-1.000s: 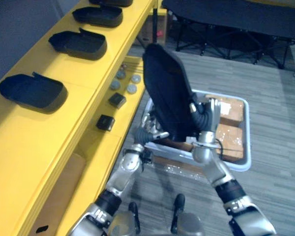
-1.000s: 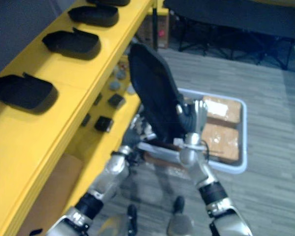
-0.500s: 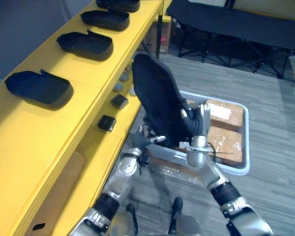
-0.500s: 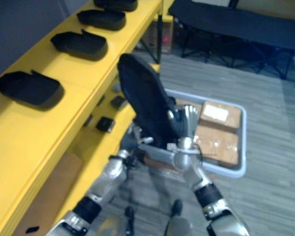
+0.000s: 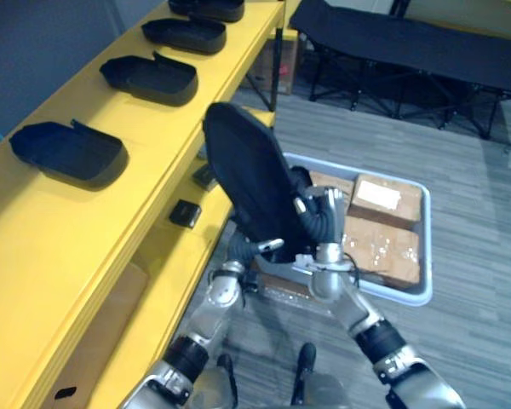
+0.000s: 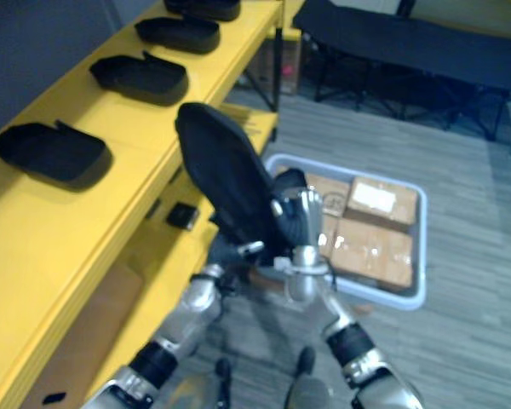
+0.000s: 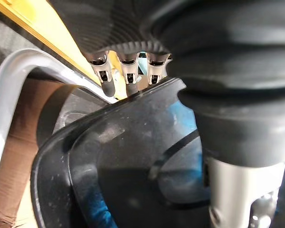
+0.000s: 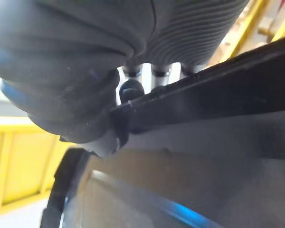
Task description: Walk over and take plastic housings, then place them on the shelf
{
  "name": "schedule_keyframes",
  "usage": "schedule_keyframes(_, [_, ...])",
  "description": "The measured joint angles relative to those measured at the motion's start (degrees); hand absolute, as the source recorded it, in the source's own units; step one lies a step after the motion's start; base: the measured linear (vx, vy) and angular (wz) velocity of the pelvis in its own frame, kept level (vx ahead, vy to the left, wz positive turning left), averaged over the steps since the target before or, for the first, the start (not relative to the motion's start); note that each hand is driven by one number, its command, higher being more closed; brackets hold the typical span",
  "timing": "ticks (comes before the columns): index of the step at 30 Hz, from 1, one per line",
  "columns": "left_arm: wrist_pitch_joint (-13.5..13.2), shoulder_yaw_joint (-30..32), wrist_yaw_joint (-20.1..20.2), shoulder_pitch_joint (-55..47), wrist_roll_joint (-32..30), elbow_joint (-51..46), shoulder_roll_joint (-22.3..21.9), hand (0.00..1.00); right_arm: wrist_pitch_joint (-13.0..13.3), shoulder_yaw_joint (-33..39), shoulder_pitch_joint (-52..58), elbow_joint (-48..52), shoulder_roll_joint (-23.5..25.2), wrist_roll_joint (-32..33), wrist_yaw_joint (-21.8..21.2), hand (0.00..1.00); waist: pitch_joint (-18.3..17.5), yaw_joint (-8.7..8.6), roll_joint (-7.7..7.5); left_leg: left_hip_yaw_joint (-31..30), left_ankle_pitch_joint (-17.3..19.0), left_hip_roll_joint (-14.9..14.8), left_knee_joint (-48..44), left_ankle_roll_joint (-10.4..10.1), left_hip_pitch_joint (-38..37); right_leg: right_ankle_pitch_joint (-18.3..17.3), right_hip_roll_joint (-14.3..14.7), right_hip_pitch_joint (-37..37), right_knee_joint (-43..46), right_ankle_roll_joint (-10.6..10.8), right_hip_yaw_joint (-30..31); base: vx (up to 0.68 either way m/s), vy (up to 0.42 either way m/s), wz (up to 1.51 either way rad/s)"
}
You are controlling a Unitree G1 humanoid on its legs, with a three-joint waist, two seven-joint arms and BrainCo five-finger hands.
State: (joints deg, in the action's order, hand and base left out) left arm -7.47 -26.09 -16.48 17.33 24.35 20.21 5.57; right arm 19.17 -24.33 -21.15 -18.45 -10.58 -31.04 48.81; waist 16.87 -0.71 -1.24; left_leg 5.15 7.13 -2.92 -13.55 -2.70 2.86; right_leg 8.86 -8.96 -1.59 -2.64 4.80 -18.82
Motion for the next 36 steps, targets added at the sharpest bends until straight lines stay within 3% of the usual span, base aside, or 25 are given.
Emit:
schedule_keyframes(5, [-0.4, 0.41, -0.12, -0.78, 7.71, 0.06, -0.79, 0.0, 0.28, -0.69, 2.46, 0.0, 1.21, 0.11, -0.16, 1.0, -0.2, 0.02, -0.34, 0.05, -0.04, -0.01, 0.17, -0.01, -0.25, 0.0, 0.0, -0.18, -0.08, 0.0, 0.01, 0.0, 0.0, 0.0])
schedule_keyframes(11, [-2.85, 0.67, -0.18, -1.68, 16.33, 0.01, -2.05, 0.0, 0.34, -1.79, 4.15, 0.0, 1.95, 1.06, -0.13, 1.0, -0.27, 0.12, -0.45, 0.09, -0.51, -0.08, 1.45, -0.22, -0.84, -0.04, -0.08, -0.41, -0.35, -0.05, 0.0, 0.0, 0.0, 0.0])
schedule_keyframes(12, [-3.11, 0.7, -0.1, -1.67, 18.64, -0.02, -2.17, 1.0, 0.34, -1.77, 4.44, 0.0, 2.09, 1.06, -0.11, 1.0, -0.28, 0.12, -0.47, 0.07, -0.64, -0.12, 1.7, -0.3, -0.88, -0.04, -0.08, -0.41, -0.44, -0.07, -0.02, 0.0, 0.0, 0.0])
schedule_keyframes(20, [-3.98, 1.26, 1.51, -1.68, 26.88, -1.47, -2.85, 1.0, 0.33, -1.75, 5.11, 0.12, 2.12, 1.12, 0.46, 1.0, -0.29, 0.1, -0.48, 0.14, -0.93, -0.17, 2.18, -0.4, -1.08, 0.01, 0.0, -0.39, -0.68, -0.12, -0.01, 0.0, 0.0, 0.0])
schedule_keyframes(35, [-5.55, 0.57, 1.53, -1.65, 24.63, -2.29, -2.54, 1.0, 0.79, -2.4, 7.33, 3.49, 1.61, 1.14, 1.4, 1.0, -1.2, -0.12, -2.01, 0.51, -0.91, -0.32, 2.06, -0.43, -1.14, 0.25, 0.08, -0.4, -1.04, -0.34, 0.12, -0.03, 0.013, -0.01])
schedule_keyframes(36, [-5.96, 0.37, 1.53, -1.65, 23.94, -2.38, -2.39, 1.0, 1.04, -2.4, 7.39, 3.55, 1.21, 1.16, 1.41, 0.0, -1.2, -0.18, -2.01, 0.53, -0.9, -0.32, 2.06, -0.43, -1.14, 0.25, 0.08, -0.4, -1.06, -0.34, 0.13, 0.0, 0.0, 0.0])
